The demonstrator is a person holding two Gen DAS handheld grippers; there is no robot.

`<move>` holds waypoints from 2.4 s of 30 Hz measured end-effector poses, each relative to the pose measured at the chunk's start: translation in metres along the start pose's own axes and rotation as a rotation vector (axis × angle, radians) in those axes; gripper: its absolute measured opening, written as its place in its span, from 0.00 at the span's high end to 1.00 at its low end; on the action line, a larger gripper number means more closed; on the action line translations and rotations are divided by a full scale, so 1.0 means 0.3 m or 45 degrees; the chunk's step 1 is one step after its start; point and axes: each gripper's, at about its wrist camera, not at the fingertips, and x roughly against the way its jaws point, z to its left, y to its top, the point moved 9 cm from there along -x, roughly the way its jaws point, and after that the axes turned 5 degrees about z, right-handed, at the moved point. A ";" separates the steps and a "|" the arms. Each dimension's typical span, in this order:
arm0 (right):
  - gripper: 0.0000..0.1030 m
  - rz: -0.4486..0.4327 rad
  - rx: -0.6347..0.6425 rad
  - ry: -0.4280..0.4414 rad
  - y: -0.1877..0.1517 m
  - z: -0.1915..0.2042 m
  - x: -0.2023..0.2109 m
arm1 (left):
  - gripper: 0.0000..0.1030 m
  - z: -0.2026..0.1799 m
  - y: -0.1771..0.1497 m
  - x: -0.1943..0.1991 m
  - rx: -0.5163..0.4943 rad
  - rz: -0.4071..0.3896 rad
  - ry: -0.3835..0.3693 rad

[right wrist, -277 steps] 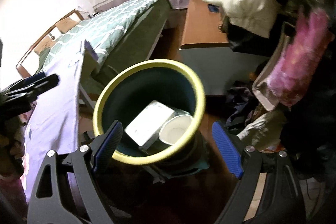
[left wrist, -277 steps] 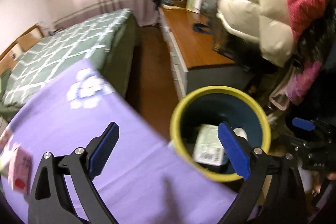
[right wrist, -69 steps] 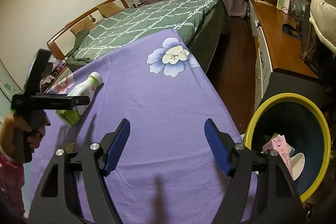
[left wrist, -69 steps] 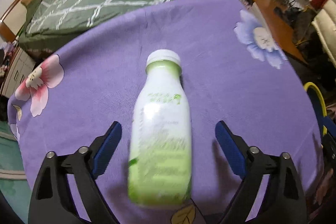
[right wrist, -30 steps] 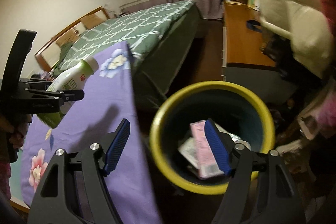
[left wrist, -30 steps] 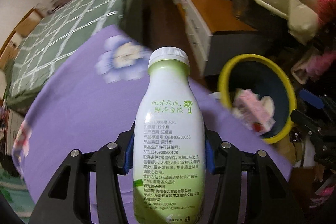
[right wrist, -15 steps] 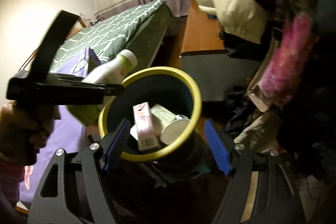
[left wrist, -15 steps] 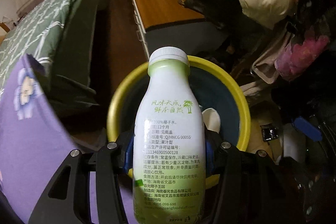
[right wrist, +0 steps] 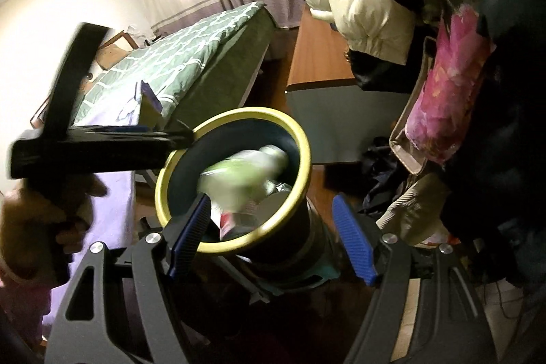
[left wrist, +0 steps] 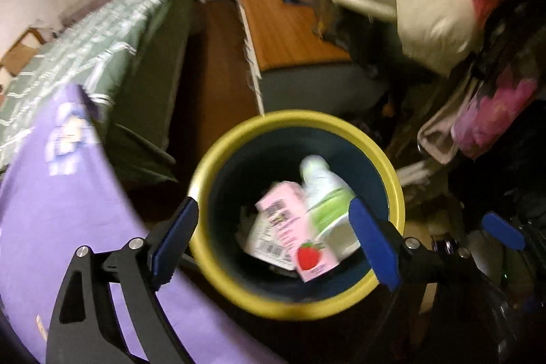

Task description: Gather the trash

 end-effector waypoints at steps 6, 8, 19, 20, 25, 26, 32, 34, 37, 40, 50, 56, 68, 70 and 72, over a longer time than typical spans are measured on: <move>0.29 0.003 0.055 0.035 -0.026 0.067 0.015 | 0.05 0.144 -0.141 0.258 0.102 -0.188 0.064; 0.29 0.003 0.074 0.046 -0.036 0.092 0.019 | 0.05 0.216 -0.215 0.349 0.171 -0.252 0.119; 0.25 -0.097 0.225 0.092 -0.069 0.259 0.130 | 0.05 0.533 -0.663 0.750 0.553 -0.480 0.398; 0.25 -0.120 0.237 0.093 -0.073 0.271 0.152 | 0.05 0.545 -0.706 0.779 0.577 -0.493 0.413; 0.20 -0.224 0.294 0.080 -0.100 0.326 0.251 | 0.05 0.582 -0.917 0.911 0.693 -0.558 0.475; 0.20 -0.239 0.307 0.088 -0.109 0.340 0.271 | 0.05 0.586 -0.955 0.934 0.710 -0.567 0.491; 0.15 -0.300 0.407 0.080 -0.140 0.405 0.345 | 0.05 0.602 -1.130 1.026 0.797 -0.604 0.577; 0.14 -0.317 0.419 0.076 -0.137 0.418 0.359 | 0.05 0.609 -1.162 1.043 0.803 -0.604 0.593; 0.13 -0.323 0.420 0.079 -0.131 0.428 0.367 | 0.05 0.626 -1.178 1.065 0.817 -0.613 0.610; 0.13 -0.319 0.430 0.076 -0.131 0.437 0.365 | 0.05 0.636 -1.184 1.073 0.824 -0.620 0.613; 0.13 -0.297 0.441 0.086 -0.144 0.451 0.344 | 0.05 0.624 -1.116 1.014 0.828 -0.583 0.581; 0.13 -0.296 0.430 0.083 -0.149 0.452 0.335 | 0.05 0.625 -1.114 1.014 0.830 -0.583 0.580; 0.12 -0.280 0.441 0.085 -0.158 0.462 0.323 | 0.05 0.622 -1.123 1.006 0.836 -0.571 0.575; 0.12 -0.276 0.438 0.088 -0.158 0.464 0.320 | 0.05 0.626 -1.126 1.006 0.838 -0.568 0.575; 0.12 -0.274 0.436 0.089 -0.158 0.464 0.318 | 0.05 0.628 -1.126 1.008 0.838 -0.569 0.577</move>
